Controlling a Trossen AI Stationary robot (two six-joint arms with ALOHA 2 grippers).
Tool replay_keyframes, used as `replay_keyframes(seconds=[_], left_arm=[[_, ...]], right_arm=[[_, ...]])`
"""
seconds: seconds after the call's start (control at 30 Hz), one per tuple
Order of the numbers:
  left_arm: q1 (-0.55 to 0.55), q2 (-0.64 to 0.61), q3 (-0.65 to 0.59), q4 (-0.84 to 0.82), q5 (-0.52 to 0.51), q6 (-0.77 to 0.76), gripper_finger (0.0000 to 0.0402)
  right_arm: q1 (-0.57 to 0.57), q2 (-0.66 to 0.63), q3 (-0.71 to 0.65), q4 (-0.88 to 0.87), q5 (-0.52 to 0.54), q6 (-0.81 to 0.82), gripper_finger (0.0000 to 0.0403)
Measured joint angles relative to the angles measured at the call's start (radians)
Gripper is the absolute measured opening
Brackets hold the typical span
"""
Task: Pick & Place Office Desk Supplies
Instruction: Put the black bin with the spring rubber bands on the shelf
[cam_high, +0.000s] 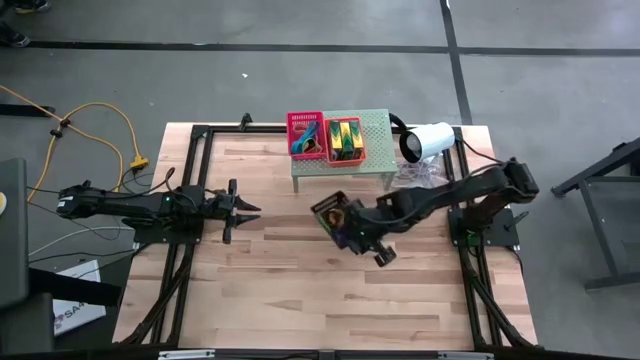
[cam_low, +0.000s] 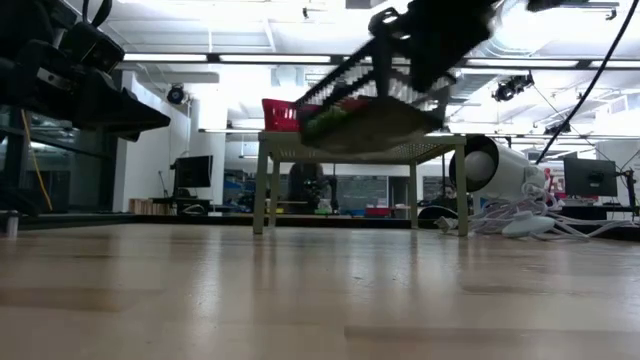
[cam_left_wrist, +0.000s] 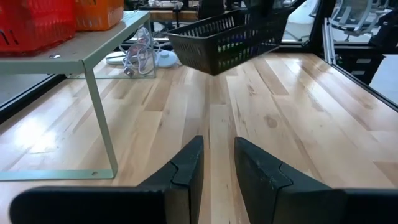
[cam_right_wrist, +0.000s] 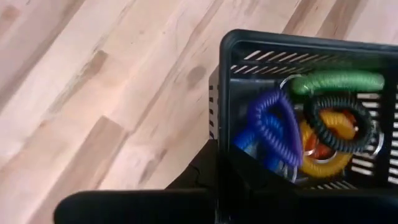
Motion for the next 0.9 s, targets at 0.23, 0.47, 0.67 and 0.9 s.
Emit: replay_keyframes(seconds=[0.23, 0.47, 0.67, 0.9], left_arm=[[0.000, 0.006, 0.000, 0.010, 0.001, 0.000, 0.0084], [0.000, 0.007, 0.000, 0.010, 0.001, 0.000, 0.0084], [0.000, 0.006, 0.000, 0.011, 0.001, 0.000, 0.0084], [0.000, 0.007, 0.000, 0.010, 0.001, 0.000, 0.0084]], right_arm=[[0.083, -0.041, -0.001, -0.101, 0.057, 0.189, 0.0003], [0.147, -0.079, -0.001, -0.219, 0.137, 0.382, 0.0003], [0.157, -0.132, -0.001, -0.308, 0.167, 0.531, 0.0003], [0.156, -0.209, -0.001, -0.424, 0.254, 0.652, 0.0003]])
